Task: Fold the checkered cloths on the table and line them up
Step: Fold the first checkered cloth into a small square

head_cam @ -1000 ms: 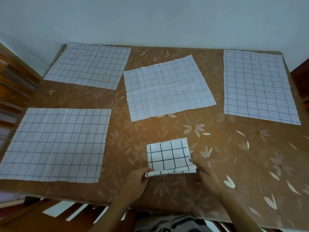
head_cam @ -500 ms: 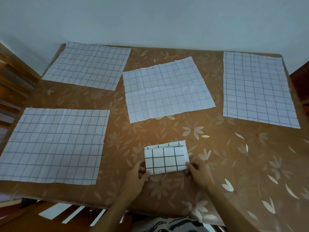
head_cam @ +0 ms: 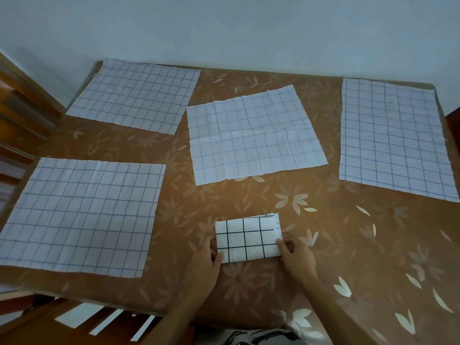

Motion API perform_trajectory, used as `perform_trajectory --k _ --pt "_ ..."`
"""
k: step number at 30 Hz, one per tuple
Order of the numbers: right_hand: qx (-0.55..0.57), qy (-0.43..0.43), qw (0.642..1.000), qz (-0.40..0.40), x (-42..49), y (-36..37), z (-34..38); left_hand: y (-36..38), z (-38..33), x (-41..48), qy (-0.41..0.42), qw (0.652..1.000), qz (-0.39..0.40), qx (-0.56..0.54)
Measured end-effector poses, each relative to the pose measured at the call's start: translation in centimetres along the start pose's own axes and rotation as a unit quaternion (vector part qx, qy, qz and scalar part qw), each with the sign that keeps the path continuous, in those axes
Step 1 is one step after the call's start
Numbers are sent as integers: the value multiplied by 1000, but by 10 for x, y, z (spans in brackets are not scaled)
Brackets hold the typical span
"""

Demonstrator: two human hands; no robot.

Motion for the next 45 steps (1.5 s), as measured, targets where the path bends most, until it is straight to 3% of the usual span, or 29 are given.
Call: perform_trajectory --k 2,4,7,9,12,15,18,21,28,35,39,45 --pt "0 -6 1000 -5 2 2 -1 -1 -4 -3 6 999 -28 40" --pt "-1 -6 1000 -13 4 4 -4 -1 -14 -5 97 985 -61 127" --pt "14 -6 999 -28 2 4 -6 17 -30 -6 276 924 -62 257" --pt "9 -47 995 -93 -6 -4 1 28 -41 -6 335 895 -44 291" --pt "-59 -183 964 -185 -22 -7 30 42 -46 3 325 889 4 323" --pt "-185 -316 917 -156 -25 28 58 51 -38 16 274 899 62 337" --pt "-267 -368 887 -78 -14 66 63 52 -31 20 256 899 77 347" --pt "-312 -368 875 -43 -5 75 54 50 -29 19 250 899 85 350" --pt "-326 -299 895 -52 5 45 29 35 -21 26 186 916 81 347" --pt "-315 -264 909 -65 -2 43 20 31 -22 27 224 903 114 349" --pt "-306 -299 899 -94 -8 35 48 31 -23 27 243 900 107 345" --pt "-358 -348 866 -11 16 74 89 31 -22 27 248 899 99 346"
Point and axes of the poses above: each hand's wrist, its own x-axis towards the middle knuckle, its own y-axis out of the palm, z = x × y, the point moved 6 cm from there along x, towards the middle knuckle, and after that the axes turned 8 degrees about -x, right-handed, at the moved point
